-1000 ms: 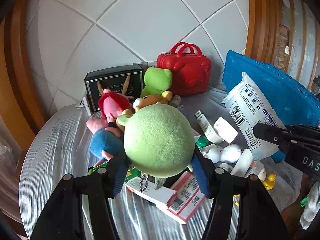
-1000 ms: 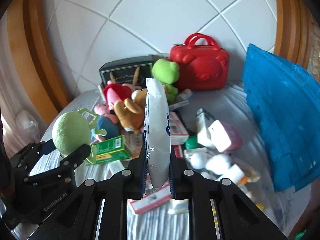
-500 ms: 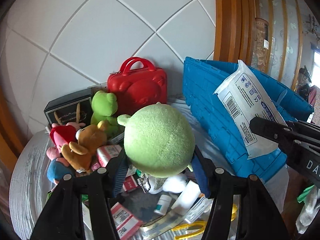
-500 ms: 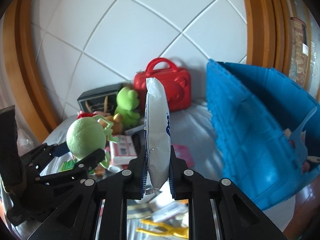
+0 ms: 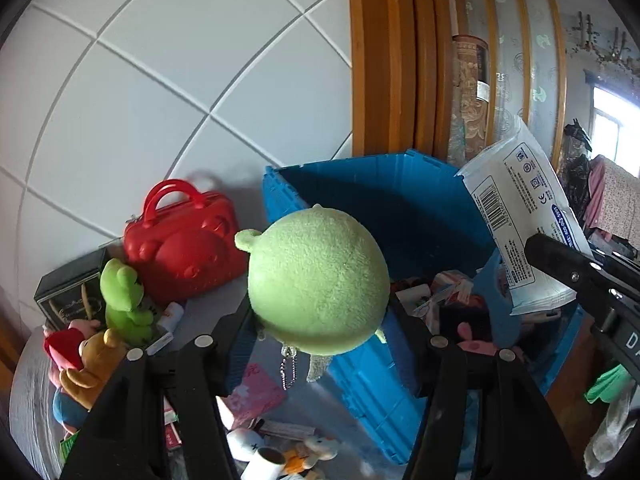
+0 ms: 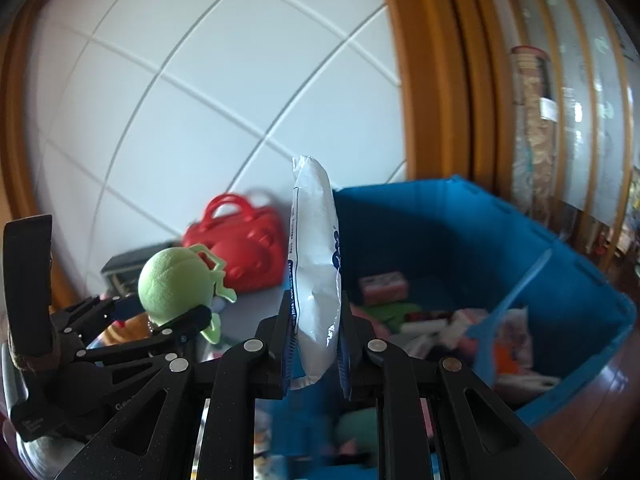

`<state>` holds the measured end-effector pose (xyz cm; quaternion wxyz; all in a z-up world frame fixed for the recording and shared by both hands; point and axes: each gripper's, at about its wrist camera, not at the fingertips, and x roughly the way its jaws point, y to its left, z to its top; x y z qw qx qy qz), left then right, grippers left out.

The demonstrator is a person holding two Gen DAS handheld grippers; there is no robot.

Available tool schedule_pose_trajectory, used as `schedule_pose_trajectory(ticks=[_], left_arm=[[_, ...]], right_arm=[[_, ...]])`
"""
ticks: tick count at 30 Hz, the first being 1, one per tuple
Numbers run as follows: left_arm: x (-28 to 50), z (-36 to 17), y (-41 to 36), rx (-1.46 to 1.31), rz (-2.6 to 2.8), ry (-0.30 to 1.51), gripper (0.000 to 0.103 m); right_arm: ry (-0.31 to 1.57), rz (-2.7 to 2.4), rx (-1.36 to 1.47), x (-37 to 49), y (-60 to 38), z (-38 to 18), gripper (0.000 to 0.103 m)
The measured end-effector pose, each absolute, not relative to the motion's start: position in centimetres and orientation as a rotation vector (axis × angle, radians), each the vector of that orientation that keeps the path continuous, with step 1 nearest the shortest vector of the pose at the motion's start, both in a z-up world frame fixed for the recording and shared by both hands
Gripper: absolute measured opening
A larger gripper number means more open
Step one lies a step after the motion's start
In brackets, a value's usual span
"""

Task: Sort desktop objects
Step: 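Carry the green plush and white packet over the blue crate, then open both tools to release plush and packet into the crate, then return both tools to the pile of objects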

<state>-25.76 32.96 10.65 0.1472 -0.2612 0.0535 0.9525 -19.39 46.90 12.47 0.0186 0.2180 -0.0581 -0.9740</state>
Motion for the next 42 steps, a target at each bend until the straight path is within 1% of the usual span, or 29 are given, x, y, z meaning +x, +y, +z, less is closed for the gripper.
schedule_pose_trajectory(ticks=[3, 8, 11, 12, 14, 17, 18, 19, 20, 21, 23, 25, 27, 28, 29, 34, 42], left_arm=[[-25.8, 11.6, 37.2, -0.718, 2.694, 0.202, 0.058], [-25.8, 11.6, 43.2, -0.724, 2.592, 0.261, 0.058], [-25.7, 11.0, 45.3, -0.723, 2.568, 0.279, 0.064], [-25.8, 10.8, 45.9, -0.729, 2.571, 0.291, 0.069], [-25.8, 10.5, 46.6, -0.745, 2.565, 0.320, 0.076], [-25.4, 10.7, 46.3, -0.724, 2.566, 0.341, 0.078], [-25.3, 10.8, 46.1, -0.721, 2.568, 0.337, 0.079], [-25.4, 10.8, 45.8, -0.725, 2.566, 0.327, 0.079], [-25.5, 10.9, 45.3, -0.733, 2.563, 0.311, 0.079], [-25.6, 10.9, 44.8, -0.741, 2.564, 0.293, 0.079], [-25.5, 11.1, 43.7, -0.744, 2.570, 0.267, 0.079], [-25.2, 11.3, 42.5, -0.738, 2.584, 0.253, 0.079], [-24.9, 11.5, 41.0, -0.730, 2.594, 0.231, 0.079], [-24.7, 11.6, 40.2, -0.728, 2.600, 0.219, 0.079], [-24.4, 11.7, 39.2, -0.723, 2.608, 0.205, 0.079], [-23.4, 11.9, 34.0, -0.722, 2.652, 0.169, 0.079], [-21.4, 11.1, 22.7, -0.758, 2.725, 0.110, 0.079]], right_arm=[[-0.199, -3.096, 0.687, -19.3, 50.2, 12.5, 0.017], [-0.252, -3.156, 0.792, -19.8, 54.1, 10.8, 0.017], [-0.279, -3.194, 0.878, -20.1, 55.8, 9.7, 0.017], [-0.283, -3.204, 0.907, -20.5, 56.4, 9.3, 0.017], [-0.297, -3.216, 0.959, -20.9, 57.2, 8.7, 0.018], [-0.289, -3.250, 1.019, -21.3, 57.6, 8.2, 0.022], [-0.302, -3.253, 1.019, -21.2, 57.7, 8.2, 0.024], [-0.310, -3.259, 1.018, -21.2, 57.9, 8.3, 0.032], [-0.307, -3.268, 1.017, -21.1, 57.9, 8.4, 0.041], [-0.298, -3.281, 1.011, -20.9, 58.0, 8.5, 0.048], [-0.288, -3.311, 0.998, -20.5, 58.2, 9.0, 0.077], [-0.278, -3.328, 0.968, -20.0, 58.0, 9.5, 0.089], [-0.264, -3.331, 0.944, -19.6, 57.4, 10.0, 0.095], [-0.258, -3.336, 0.933, -19.5, 57.1, 10.2, 0.100], [-0.249, -3.340, 0.926, -19.5, 56.7, 10.4, 0.103], [-0.209, -3.321, 0.863, -18.7, 52.4, 11.6, 0.103], [-0.154, -3.244, 0.843, -18.2, 42.2, 11.9, 0.103]])
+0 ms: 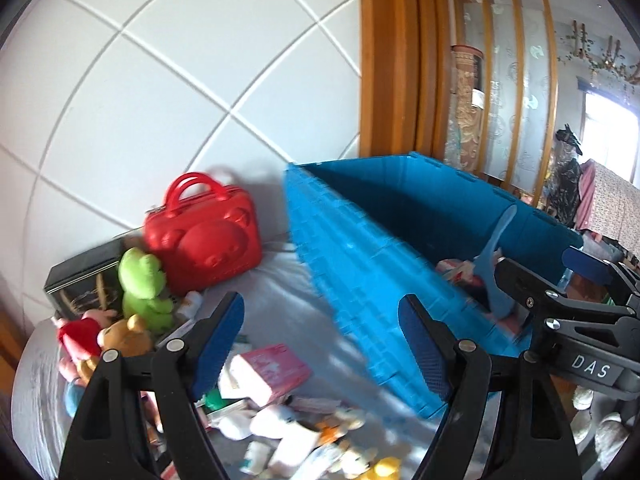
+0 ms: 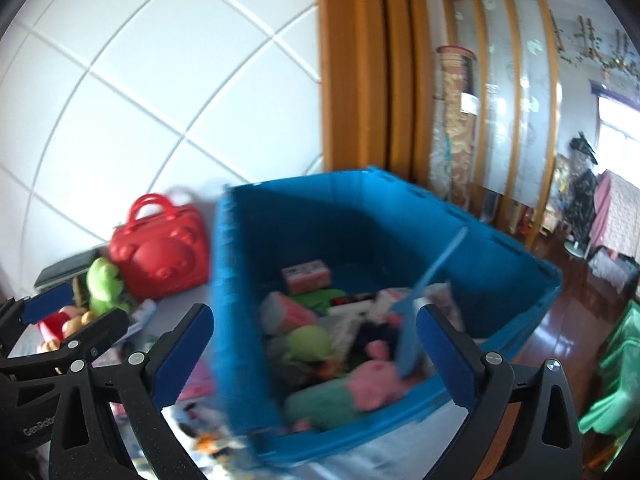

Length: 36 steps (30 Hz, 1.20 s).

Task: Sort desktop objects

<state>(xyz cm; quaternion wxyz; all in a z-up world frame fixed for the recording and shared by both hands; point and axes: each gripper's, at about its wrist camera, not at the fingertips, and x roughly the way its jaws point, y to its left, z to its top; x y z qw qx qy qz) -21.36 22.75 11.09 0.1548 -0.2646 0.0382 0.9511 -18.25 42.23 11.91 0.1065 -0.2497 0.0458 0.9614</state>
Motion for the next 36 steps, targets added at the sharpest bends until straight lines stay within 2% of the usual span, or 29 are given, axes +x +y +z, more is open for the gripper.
schedule_pose_trajectory(ticks=[9, 20, 27, 36], left_arm=[[-19.5, 7.4, 9.1, -0.837, 2.817, 0.077, 0.079], [-17.9, -0.3, -2.1, -1.014, 2.846, 0.113, 0.079], [-17.8, -6.1, -7.2, -1.160, 2.810, 0.103, 0.079], [-18.9, -12.8, -14.6, -1.324, 2.770, -0.019, 0.079]], right_arm=[[0.104, 2.870, -0.925, -18.5, 28.6, 8.5, 0.103], [0.045, 2.833, -1.166, -18.0, 16.1, 2.4, 0.103], [0.049, 2.758, -1.360, -18.9, 11.6, -3.7, 0.103], [0.037, 2.737, -1.431, -19.7, 8.7, -7.2, 0.103]])
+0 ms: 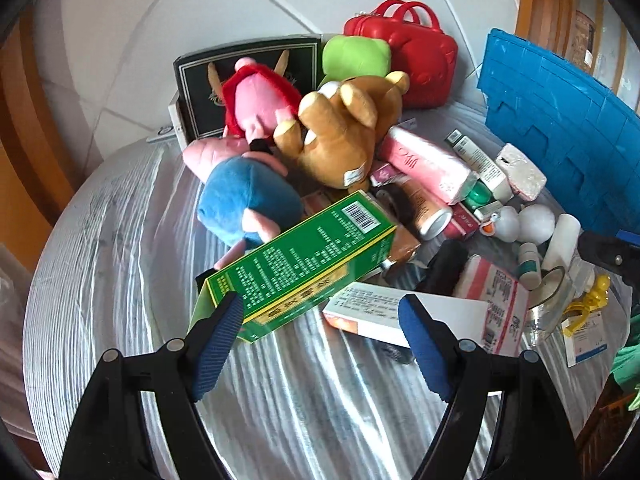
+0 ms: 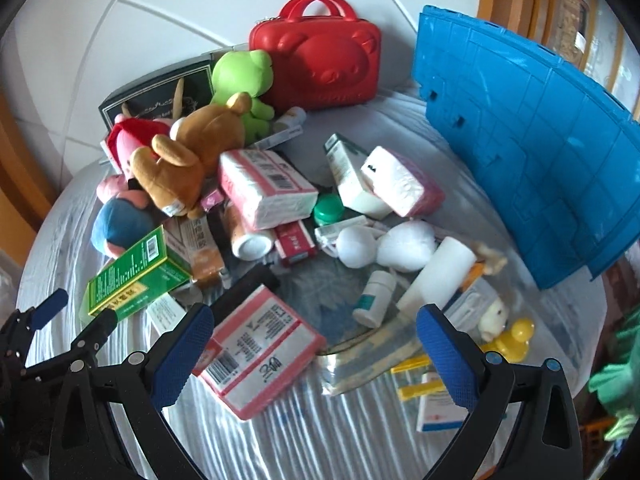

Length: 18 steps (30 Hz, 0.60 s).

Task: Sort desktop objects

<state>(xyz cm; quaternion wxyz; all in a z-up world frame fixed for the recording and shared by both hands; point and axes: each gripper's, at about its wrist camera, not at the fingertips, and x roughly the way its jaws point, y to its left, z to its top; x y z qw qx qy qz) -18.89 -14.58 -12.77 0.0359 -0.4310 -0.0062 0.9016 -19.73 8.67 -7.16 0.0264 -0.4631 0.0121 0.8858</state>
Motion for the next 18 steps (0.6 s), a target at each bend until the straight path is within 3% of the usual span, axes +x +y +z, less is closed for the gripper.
schedule_pose_trajectory(ticks=[8, 18], left_arm=[[-20.8, -15.1, -17.2, -1.357, 2.777, -0.021, 0.079], [-25.6, -17.9, -16.7, -1.396, 2.678, 0.170, 0.080]], right_arm=[[0.025, 2.687, -1.569, -20.5, 7.1, -10.7, 0.103], [-0.022, 2.698, -1.653, -21.5, 4.5, -11.8, 0.103]])
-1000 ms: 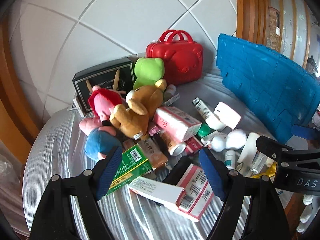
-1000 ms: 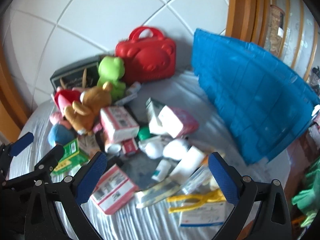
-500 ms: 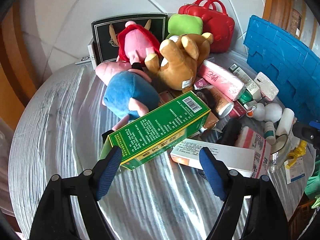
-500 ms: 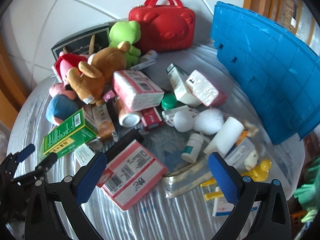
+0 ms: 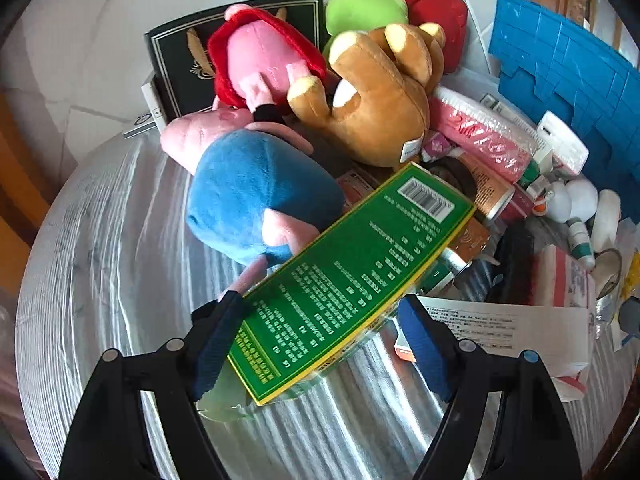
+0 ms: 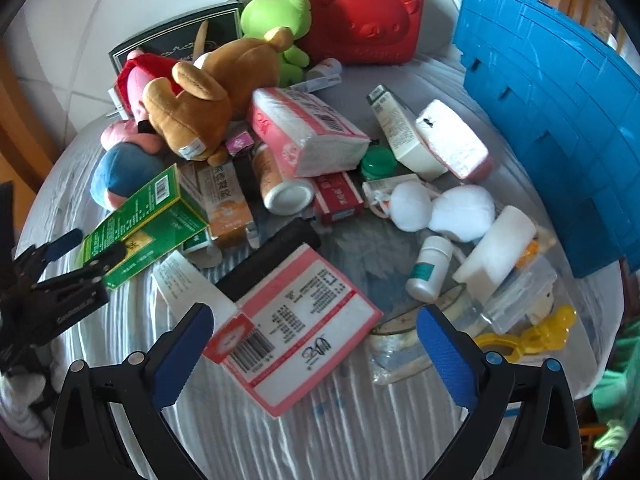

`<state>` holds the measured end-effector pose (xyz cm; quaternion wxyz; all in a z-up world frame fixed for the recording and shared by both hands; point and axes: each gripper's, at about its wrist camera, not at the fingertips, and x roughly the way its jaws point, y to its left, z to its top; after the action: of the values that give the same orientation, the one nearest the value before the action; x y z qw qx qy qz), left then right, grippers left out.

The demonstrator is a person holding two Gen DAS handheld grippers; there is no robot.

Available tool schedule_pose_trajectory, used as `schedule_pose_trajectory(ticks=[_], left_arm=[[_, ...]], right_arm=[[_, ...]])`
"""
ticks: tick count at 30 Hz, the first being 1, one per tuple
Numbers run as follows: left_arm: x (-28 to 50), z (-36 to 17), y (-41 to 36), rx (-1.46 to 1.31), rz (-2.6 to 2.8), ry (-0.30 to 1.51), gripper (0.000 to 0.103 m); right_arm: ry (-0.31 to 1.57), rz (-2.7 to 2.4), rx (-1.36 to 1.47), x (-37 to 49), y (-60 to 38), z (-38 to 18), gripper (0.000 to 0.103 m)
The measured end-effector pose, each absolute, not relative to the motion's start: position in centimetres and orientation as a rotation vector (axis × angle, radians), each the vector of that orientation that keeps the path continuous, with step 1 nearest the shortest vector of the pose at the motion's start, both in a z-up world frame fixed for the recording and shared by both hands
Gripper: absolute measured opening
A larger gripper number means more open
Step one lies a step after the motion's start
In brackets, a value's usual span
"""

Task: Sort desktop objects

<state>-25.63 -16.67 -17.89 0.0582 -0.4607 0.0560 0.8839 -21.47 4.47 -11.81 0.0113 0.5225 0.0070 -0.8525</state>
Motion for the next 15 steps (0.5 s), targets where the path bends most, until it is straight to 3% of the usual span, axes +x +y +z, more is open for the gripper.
schedule_pose_trajectory(ticks=[2, 4, 12, 15], left_arm=[[-25.8, -18.2, -15.6, -1.392, 2.675, 0.293, 0.080], [-25.5, -18.1, -15.4, -1.391, 2.683, 0.298, 0.078], [-22.2, -17.3, -18.5, -1.420, 2.707, 0.028, 0.033], [-21.4, -17.4, -19.6, -1.450, 2.706, -0.032, 0.033]], right_arm=[[0.063, -2.613, 1.633, -21.8, 3.1, -12.2, 0.103], [0.111, -2.555, 1.627, -21.9, 1.6, -12.6, 0.103], [0.318, -2.347, 1.657, -22.8, -4.7, -16.6, 0.103], [0.335, -2.333, 1.687, -23.2, -5.5, -17.9, 0.101]])
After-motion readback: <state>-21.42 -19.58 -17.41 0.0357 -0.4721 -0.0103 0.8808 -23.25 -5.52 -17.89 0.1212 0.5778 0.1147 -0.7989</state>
